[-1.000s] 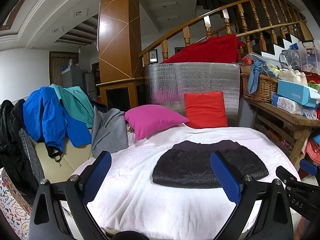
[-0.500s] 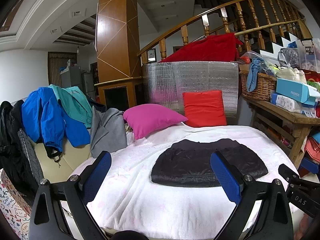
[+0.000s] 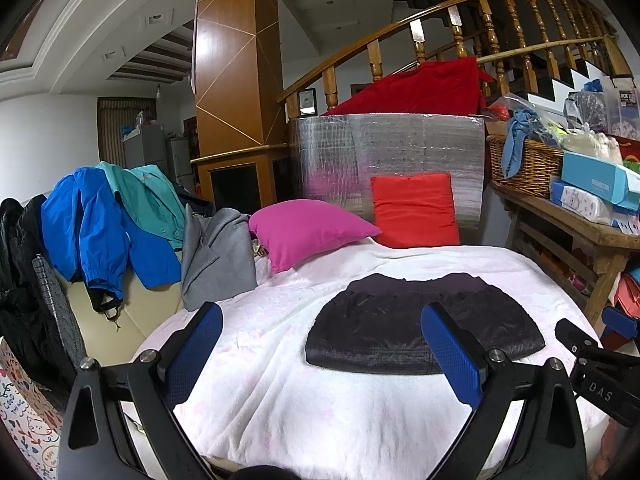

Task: Fold large clothes

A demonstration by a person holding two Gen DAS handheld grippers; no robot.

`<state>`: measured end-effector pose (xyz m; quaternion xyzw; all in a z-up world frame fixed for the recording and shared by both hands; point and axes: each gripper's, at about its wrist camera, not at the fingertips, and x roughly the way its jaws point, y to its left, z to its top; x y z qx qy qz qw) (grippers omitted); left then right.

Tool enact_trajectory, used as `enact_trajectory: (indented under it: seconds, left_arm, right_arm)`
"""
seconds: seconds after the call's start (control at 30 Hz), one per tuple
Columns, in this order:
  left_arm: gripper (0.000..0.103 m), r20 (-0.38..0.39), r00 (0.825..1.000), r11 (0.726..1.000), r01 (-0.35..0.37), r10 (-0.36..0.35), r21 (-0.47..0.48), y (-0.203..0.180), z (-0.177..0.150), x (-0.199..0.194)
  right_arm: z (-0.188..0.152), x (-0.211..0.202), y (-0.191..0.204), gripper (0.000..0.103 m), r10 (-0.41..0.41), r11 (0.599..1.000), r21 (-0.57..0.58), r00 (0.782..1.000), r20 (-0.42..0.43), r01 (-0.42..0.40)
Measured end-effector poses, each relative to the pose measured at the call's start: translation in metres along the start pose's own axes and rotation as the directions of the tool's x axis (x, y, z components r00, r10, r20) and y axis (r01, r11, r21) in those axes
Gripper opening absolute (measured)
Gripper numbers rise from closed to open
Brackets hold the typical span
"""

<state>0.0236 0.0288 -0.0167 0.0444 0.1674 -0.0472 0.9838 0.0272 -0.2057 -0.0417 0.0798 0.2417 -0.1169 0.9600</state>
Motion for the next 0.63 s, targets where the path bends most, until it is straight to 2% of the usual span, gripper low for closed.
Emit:
enact_trajectory:
  seconds: [0.47, 0.63]
  left_arm:
    - [0.099, -0.070, 0.998, 1.000, -0.007, 0.008, 0.015, -0.014, 0.002, 0.052]
    - [0.099, -0.059, 0.998, 1.000, -0.010, 0.011, 0.002, -0.018, 0.002, 0.069]
  right_arm:
    - [0.014, 0.055, 0.000, 0.086, 0.015, 1.000, 0.012, 0.999, -0.044, -0.015]
    - [0.017, 0.079, -0.005, 0.086, 0.009, 1.000, 0.017, 0.998, -0.069, -0.008]
